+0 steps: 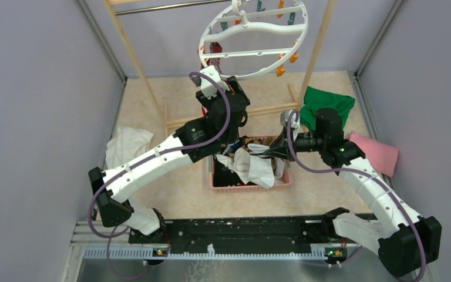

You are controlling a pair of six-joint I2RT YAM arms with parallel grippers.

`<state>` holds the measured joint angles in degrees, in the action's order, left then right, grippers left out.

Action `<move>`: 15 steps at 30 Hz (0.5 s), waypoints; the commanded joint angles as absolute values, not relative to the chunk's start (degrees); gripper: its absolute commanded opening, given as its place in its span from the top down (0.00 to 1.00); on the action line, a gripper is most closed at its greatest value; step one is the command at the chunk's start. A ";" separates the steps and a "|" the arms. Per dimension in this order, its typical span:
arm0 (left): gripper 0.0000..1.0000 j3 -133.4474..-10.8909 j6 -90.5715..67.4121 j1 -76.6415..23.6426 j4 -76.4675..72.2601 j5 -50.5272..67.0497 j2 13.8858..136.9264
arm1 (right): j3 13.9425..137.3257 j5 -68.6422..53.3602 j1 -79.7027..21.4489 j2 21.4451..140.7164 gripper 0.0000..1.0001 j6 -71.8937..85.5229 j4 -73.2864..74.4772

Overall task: Clip the socks to the hanger
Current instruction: Open the clamp at the hanger.

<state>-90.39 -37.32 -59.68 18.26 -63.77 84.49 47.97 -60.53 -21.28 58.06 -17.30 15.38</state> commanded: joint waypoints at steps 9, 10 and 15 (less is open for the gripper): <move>0.30 -90.79 -37.35 -57.05 12.57 -61.42 83.41 | 47.81 -61.51 -21.96 56.43 1.00 -16.44 12.92; 0.30 -90.91 -37.43 -56.78 12.57 -61.16 83.57 | 47.81 -61.48 -21.96 56.48 1.00 -16.37 12.85; 0.30 -91.29 -38.00 -55.44 12.46 -59.97 84.28 | 47.72 -61.46 -21.96 56.52 1.00 -16.26 12.75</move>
<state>-90.39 -37.43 -56.53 15.31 -60.90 84.49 47.57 -60.60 -21.28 57.74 -16.78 15.03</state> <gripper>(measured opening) 0.703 0.011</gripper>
